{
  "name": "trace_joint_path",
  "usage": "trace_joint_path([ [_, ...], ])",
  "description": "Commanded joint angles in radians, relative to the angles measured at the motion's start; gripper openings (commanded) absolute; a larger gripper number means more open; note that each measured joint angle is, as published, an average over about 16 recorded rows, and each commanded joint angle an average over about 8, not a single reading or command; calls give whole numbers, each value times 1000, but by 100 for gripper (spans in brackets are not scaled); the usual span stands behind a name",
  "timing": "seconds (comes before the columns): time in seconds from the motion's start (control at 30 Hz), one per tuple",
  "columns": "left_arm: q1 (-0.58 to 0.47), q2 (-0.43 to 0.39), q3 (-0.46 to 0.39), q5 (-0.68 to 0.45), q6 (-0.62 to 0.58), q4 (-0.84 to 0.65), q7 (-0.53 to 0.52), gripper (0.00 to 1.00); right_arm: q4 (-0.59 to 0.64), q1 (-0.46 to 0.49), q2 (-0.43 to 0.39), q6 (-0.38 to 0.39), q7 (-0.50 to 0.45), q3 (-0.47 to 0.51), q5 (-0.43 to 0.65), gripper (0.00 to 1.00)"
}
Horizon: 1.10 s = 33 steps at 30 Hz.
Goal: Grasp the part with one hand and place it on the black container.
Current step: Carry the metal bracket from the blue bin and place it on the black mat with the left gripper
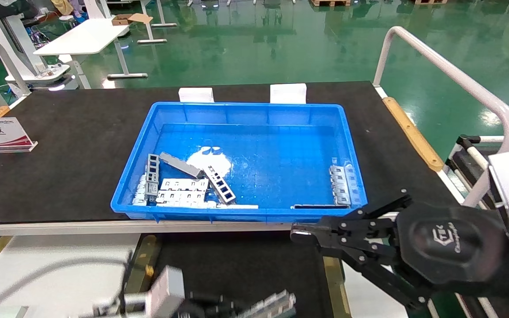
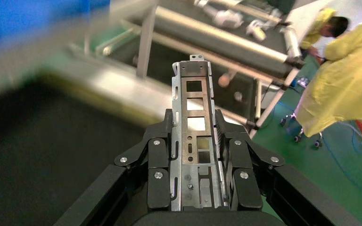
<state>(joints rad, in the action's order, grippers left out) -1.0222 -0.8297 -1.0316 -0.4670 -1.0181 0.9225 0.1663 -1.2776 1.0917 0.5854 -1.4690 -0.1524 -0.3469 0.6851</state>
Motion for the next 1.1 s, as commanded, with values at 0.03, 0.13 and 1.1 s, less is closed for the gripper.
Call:
trace_joint_path([
  [0.03, 70, 17, -7, 7, 66, 52, -2, 0, 0, 0, 0, 0, 0, 0, 0, 0],
  [0.13, 140, -4, 0, 34, 227, 83, -18, 0, 0, 0, 0, 0, 0, 0, 0, 0],
  [1.1, 251, -311, 65, 174, 1315, 254, -96, 0, 0, 0, 0, 0, 0, -1, 0, 0],
])
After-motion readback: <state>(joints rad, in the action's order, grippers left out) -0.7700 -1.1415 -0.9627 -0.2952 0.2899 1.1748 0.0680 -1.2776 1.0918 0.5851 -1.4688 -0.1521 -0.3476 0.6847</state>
